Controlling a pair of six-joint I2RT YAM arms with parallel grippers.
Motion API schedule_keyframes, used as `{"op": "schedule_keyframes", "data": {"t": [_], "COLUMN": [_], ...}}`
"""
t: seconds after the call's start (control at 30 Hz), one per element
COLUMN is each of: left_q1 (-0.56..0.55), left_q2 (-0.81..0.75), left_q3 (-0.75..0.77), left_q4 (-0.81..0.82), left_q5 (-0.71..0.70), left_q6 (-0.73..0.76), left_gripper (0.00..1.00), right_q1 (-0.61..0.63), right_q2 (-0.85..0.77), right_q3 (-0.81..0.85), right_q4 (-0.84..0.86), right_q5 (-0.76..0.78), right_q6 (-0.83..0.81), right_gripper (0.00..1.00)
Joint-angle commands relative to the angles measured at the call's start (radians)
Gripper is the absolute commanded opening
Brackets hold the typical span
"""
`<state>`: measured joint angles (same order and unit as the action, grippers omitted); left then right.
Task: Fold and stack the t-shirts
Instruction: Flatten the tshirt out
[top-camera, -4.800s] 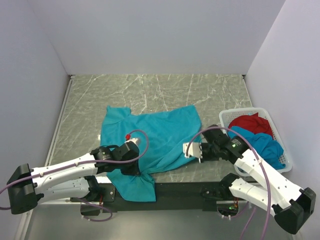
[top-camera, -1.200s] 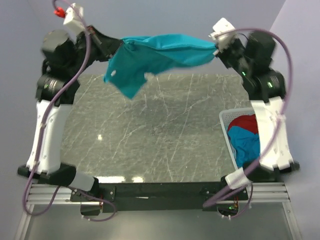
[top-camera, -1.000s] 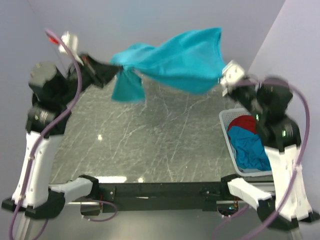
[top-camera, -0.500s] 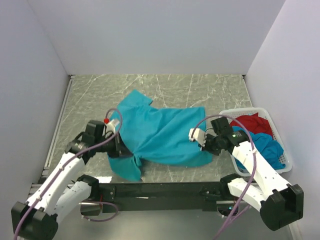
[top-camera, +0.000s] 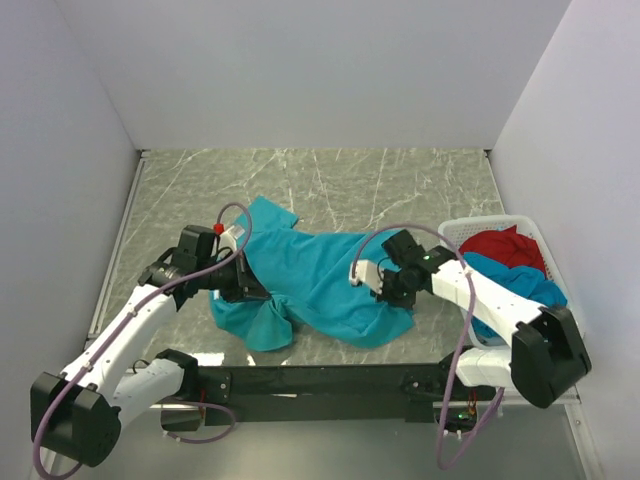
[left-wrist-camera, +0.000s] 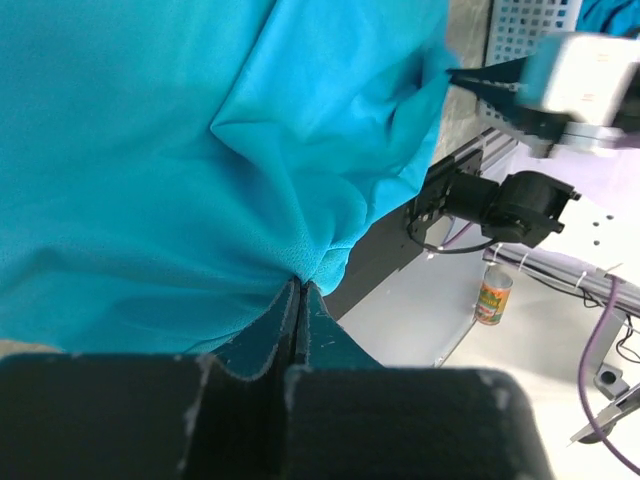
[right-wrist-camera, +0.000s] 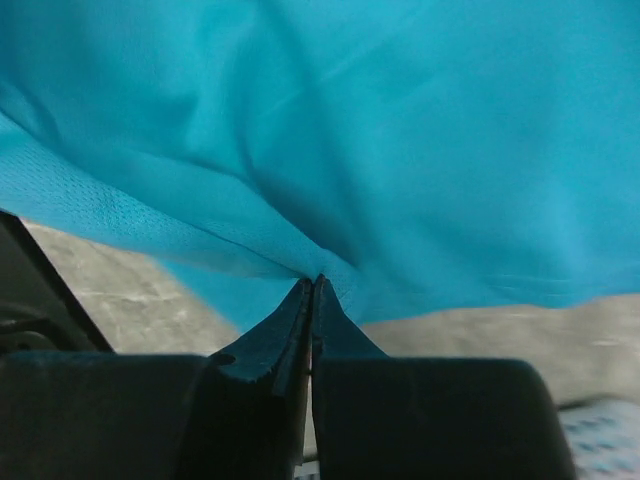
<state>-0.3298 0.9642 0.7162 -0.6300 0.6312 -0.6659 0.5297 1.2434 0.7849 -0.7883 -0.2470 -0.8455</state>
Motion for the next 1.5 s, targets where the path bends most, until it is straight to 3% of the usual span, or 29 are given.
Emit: {"op": "schedule_keyframes", "data": {"t": [0.0,0.1,0.23,0.33,0.47,0.5,0.53,0.6,1.0,1.2,1.33,1.47], "left_q1": [0.000,0.000,0.000,0.000,0.000,0.000,0.000,0.000,0.000,0.000,0.001,0.002], "left_q2": [-0.016,-0.030,-0.032,-0.025,-0.025,-0.024,-0.022,-0.019,-0.036,-0.042,-0.051,-0.042], "left_q3": [-0.040,-0.086,-0.089,-0.084,-0.086,-0.086,-0.086,-0.086,-0.070,-0.034,-0.008,0.015], "left_q4": [0.039,0.059,0.059,0.055,0.055,0.055,0.058,0.059,0.050,0.023,-0.003,-0.008], "left_q5": [0.022,0.028,0.024,0.024,0.025,0.028,0.028,0.032,0.019,-0.001,-0.028,-0.037], "left_q6": [0.034,0.025,0.026,0.032,0.032,0.034,0.034,0.034,0.032,0.038,0.040,0.038], "left_gripper": [0.00,0.00,0.00,0.00,0.00,0.00,0.00,0.00,0.00,0.00,0.00,0.00], "right_q1": [0.015,0.018,0.019,0.019,0.018,0.018,0.018,0.016,0.010,0.013,0.012,-0.007], "right_q2": [0.037,0.065,0.097,0.091,0.042,0.031,0.015,-0.004,-0.156,-0.140,-0.220,-0.196], "right_q3": [-0.067,-0.088,-0.078,-0.058,-0.029,-0.023,-0.016,0.000,0.140,0.230,0.419,0.574], "right_q4": [0.052,0.093,0.116,0.110,0.069,0.060,0.054,0.032,-0.074,-0.190,-0.154,-0.213], "right_q5": [0.077,0.092,0.117,0.130,0.132,0.132,0.130,0.114,0.071,-0.069,-0.064,-0.116], "right_q6": [0.051,0.071,0.089,0.095,0.092,0.094,0.094,0.092,0.085,0.036,0.066,0.046], "right_gripper": [0.05,0.07,0.24,0.27,0.21,0.18,0.07,0.00,0.00,0.00,0.00,0.00]}}
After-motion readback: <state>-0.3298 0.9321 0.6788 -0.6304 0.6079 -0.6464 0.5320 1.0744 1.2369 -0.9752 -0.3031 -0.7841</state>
